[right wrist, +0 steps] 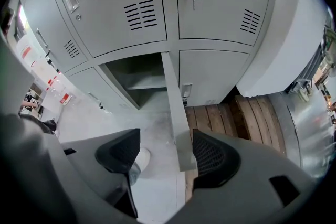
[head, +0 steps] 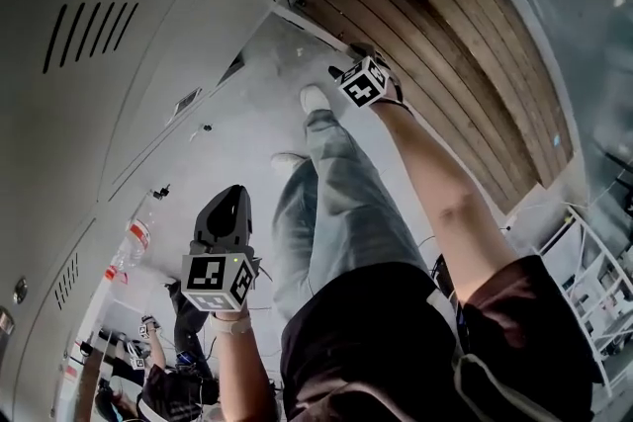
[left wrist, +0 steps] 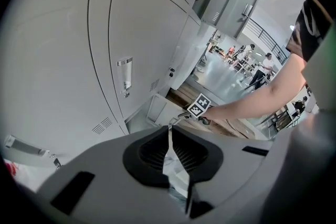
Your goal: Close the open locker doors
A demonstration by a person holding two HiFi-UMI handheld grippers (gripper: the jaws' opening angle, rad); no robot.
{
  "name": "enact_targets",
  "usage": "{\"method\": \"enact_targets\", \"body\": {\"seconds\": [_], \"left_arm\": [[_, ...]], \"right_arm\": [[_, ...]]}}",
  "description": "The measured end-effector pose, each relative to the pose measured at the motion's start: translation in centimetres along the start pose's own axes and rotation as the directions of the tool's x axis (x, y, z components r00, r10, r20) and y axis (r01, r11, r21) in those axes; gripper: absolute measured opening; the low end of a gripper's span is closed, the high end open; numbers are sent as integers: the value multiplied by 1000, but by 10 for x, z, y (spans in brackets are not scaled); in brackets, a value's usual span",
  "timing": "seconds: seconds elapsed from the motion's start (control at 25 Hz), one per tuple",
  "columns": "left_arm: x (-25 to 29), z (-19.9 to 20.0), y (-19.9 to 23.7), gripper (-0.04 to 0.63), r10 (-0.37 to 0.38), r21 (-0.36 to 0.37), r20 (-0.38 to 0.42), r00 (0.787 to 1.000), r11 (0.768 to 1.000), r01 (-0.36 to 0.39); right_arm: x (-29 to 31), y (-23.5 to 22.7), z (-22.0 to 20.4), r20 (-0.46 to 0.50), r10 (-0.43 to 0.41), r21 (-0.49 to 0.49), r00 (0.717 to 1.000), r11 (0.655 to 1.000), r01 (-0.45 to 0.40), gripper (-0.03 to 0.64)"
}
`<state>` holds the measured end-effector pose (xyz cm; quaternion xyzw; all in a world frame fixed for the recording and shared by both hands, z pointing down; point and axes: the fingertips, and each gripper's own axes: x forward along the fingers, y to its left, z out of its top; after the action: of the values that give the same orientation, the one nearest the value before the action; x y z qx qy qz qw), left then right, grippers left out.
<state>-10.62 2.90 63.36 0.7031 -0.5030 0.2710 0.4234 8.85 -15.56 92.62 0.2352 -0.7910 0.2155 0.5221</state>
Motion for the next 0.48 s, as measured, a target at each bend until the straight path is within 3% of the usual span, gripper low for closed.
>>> {"method": "enact_targets", "body": {"seconds": [0.48], "left_arm": [[-19, -38, 3, 20, 44, -58, -15, 999, 997, -45]], "right_arm": [[12, 81, -5, -15, 126, -65, 992, 990, -127, 319]]}}
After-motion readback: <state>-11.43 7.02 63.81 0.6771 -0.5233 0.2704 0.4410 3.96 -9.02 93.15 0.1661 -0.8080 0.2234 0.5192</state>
